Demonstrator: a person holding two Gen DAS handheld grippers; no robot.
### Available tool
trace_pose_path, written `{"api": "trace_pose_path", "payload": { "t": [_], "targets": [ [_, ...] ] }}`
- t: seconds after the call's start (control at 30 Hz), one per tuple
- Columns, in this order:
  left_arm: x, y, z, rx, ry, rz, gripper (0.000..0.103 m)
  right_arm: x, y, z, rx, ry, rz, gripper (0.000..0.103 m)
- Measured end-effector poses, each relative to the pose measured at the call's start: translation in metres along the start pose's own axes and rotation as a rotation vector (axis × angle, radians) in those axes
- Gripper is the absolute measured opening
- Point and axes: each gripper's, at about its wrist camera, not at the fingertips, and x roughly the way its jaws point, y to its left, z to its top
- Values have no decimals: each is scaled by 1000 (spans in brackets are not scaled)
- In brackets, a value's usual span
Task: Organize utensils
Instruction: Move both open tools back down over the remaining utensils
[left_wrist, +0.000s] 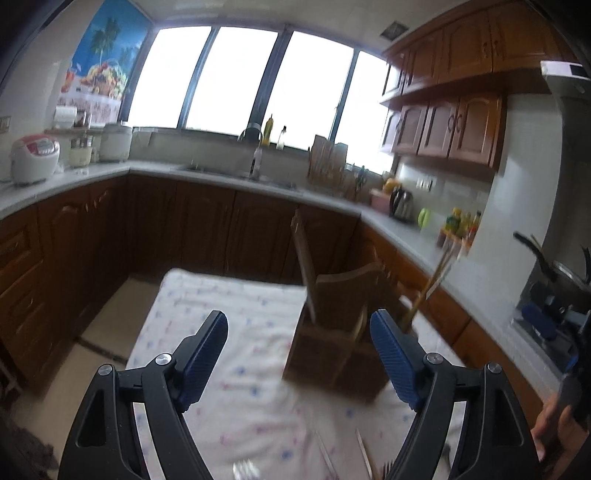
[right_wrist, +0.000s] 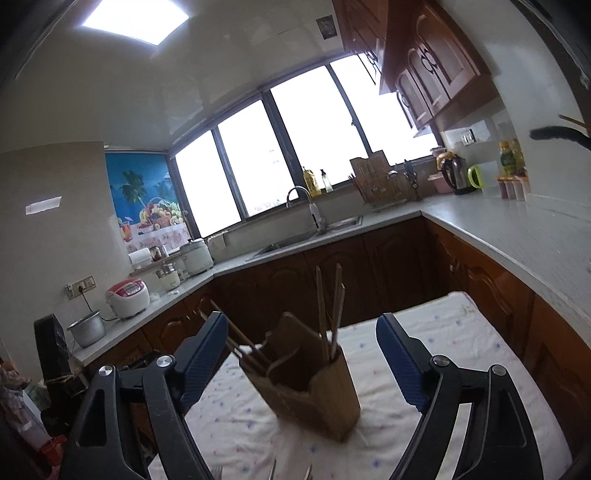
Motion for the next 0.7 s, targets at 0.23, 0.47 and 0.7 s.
{"api": "trace_pose_path", "payload": {
  "t": [0.23, 0.47, 0.7],
  "targets": [
    [-14, 4, -3, -28, 94, 18, 79, -27, -10, -24, 32, 54, -41, 84],
    [-29, 5, -2, -16, 186, 12, 79, -44, -17, -51, 62, 147, -79, 84],
    [-40, 1, -12, -8, 250, 16, 79, -60, -16, -71, 71, 186, -101, 84]
  ]
}}
